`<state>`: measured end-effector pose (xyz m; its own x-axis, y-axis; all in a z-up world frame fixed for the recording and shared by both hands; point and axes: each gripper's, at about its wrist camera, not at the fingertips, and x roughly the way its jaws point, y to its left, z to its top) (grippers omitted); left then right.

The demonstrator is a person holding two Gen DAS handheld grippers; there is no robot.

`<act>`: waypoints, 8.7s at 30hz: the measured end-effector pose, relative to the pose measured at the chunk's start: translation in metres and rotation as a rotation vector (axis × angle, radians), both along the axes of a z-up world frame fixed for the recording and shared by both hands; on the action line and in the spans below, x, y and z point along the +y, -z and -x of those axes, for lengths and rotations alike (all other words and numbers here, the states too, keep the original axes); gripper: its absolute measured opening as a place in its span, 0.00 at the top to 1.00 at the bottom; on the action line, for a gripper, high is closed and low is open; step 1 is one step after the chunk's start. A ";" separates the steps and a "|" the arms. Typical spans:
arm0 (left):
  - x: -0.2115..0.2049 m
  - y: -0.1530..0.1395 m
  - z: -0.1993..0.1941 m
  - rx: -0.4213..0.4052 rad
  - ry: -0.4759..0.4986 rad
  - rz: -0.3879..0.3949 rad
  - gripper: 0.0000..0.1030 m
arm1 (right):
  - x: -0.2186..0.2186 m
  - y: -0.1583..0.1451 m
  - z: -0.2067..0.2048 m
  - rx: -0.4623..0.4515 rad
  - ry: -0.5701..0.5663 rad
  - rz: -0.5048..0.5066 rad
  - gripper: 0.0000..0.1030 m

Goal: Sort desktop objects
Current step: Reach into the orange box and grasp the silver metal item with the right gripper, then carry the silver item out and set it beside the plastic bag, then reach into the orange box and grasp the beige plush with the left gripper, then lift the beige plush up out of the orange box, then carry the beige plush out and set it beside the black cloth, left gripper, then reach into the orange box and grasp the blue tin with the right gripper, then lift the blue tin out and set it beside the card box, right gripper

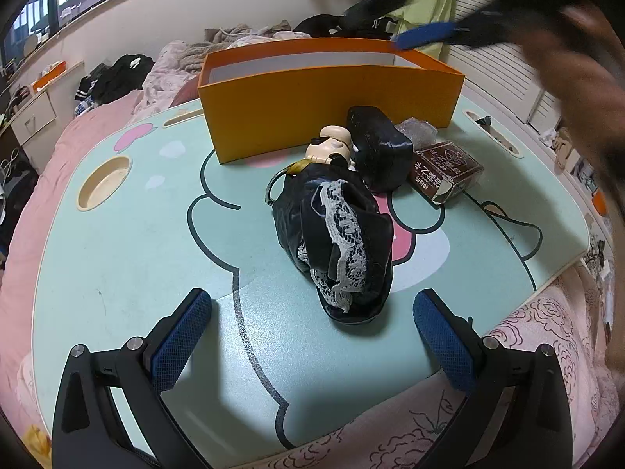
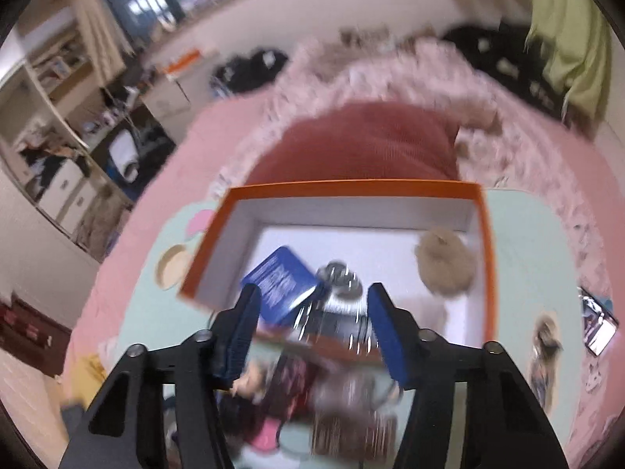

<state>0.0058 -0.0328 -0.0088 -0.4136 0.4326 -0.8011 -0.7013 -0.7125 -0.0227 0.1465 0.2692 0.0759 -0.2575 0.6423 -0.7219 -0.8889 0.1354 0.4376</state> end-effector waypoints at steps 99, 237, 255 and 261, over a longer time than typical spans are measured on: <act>0.148 -0.093 0.134 -0.469 0.053 -0.244 0.44 | -0.165 0.093 0.058 -0.338 0.149 -0.103 0.00; -0.002 -0.004 -0.010 0.002 0.097 -0.008 0.00 | -0.053 -0.050 0.000 -0.140 -0.003 -0.112 0.35; -0.003 -0.003 -0.010 0.003 0.094 -0.007 0.00 | -0.112 0.057 0.030 -0.190 0.141 0.010 0.34; -0.003 -0.003 -0.011 0.003 0.093 -0.007 0.00 | -0.140 0.059 0.031 -0.198 0.211 -0.054 0.16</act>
